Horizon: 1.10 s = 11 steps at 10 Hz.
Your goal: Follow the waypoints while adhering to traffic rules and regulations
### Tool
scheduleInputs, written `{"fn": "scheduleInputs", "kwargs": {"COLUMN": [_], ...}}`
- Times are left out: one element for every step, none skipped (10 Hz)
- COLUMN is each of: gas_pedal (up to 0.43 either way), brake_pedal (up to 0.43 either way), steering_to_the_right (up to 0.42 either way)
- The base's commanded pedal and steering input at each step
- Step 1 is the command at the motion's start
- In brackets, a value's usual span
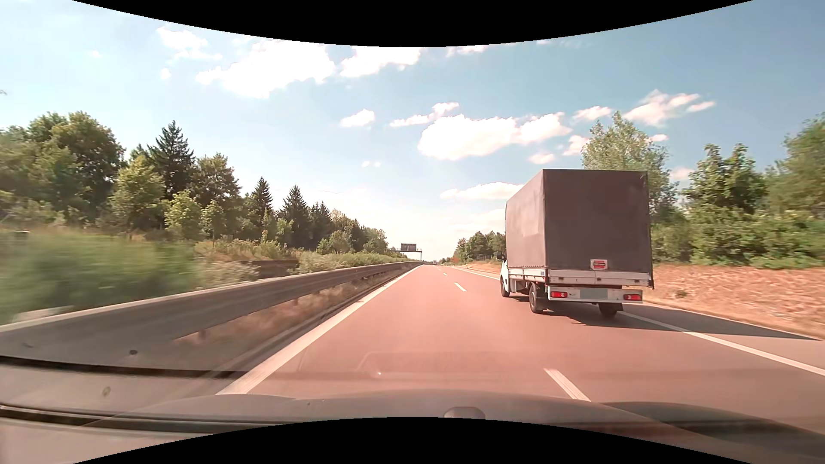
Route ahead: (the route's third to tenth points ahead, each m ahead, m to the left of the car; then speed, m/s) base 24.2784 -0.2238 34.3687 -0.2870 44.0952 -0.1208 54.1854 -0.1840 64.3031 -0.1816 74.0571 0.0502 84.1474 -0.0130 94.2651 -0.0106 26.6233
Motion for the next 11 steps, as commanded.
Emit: {"fn": "scheduleInputs", "kwargs": {"gas_pedal": [0.441,0.441,0.441,0.441,0.441,0.441,0.441,0.429,0.421,0.421,0.421], "brake_pedal": [0.0,0.0,0.0,0.0,0.0,0.0,0.0,0.0,0.0,0.0,0.0], "steering_to_the_right": [-0.002,-0.003,-0.002,-0.002,-0.003,-0.002,-0.002,-0.001,-0.001,-0.001,-0.001]}}
